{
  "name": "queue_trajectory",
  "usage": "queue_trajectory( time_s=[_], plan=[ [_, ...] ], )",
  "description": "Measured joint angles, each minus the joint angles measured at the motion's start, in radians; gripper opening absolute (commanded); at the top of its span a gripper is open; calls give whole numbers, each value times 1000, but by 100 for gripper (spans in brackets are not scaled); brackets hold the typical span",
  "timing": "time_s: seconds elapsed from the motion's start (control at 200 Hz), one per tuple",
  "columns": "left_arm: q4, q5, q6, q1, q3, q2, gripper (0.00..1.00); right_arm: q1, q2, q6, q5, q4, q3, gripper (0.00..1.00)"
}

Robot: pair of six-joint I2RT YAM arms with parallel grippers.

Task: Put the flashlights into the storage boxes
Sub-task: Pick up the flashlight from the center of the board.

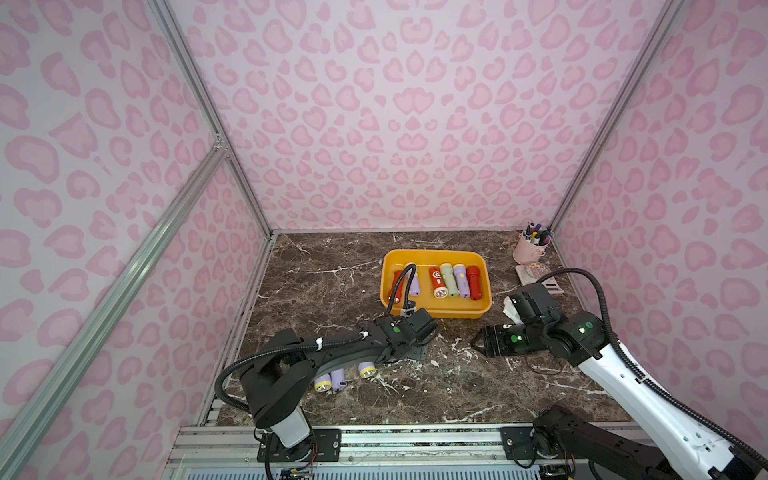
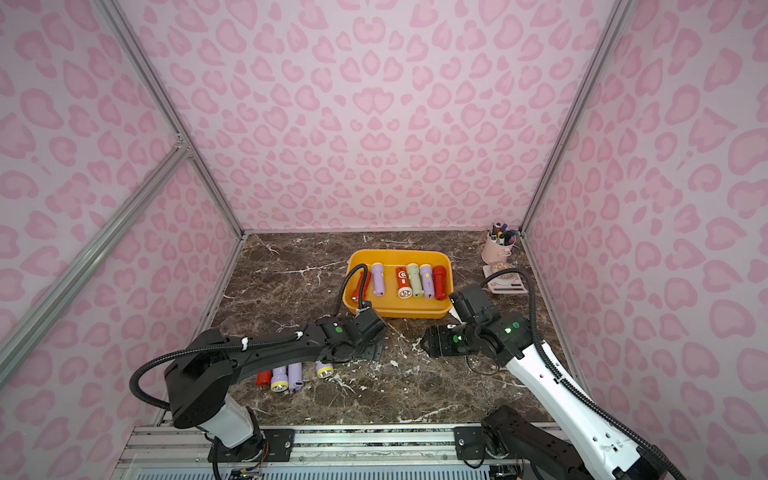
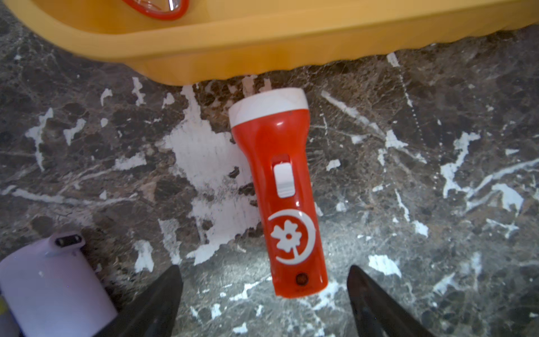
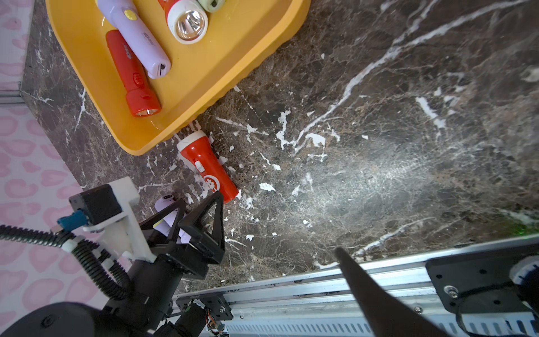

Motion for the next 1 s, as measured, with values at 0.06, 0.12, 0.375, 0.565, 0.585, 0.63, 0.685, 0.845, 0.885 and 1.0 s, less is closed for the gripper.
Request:
queue_trajectory(
  time_s=[0.06,0.12,0.375,0.565,0.585,0.63,0.685,0.845,0.885,1.0],
  plan=[
    [12,-2,0,0,11,21,89,0,-21,8,11,0,-2,76],
    [22,-1,0,0,16,36,88,0,-38,12,18,-4,-3,76],
    [76,18,5,0,11,90,79,0,-55,32,51,-29,-2,76],
    [98,39,24,6,13,131,67,-1,-42,32,55,-40,17,76],
    [102,42,26,8,13,133,66,-1,-40,32,58,-40,18,76],
    [109,45,26,12,13,136,65,-3,-37,32,59,-40,19,75],
    [117,52,26,15,13,139,61,-5,-34,32,59,-41,21,76],
    [123,64,32,22,11,149,42,-7,-26,32,63,-44,27,76],
    [123,68,35,22,11,149,42,-10,-24,32,63,-44,27,75],
    [123,77,45,22,11,148,41,-14,-12,32,63,-45,29,76]
  ],
)
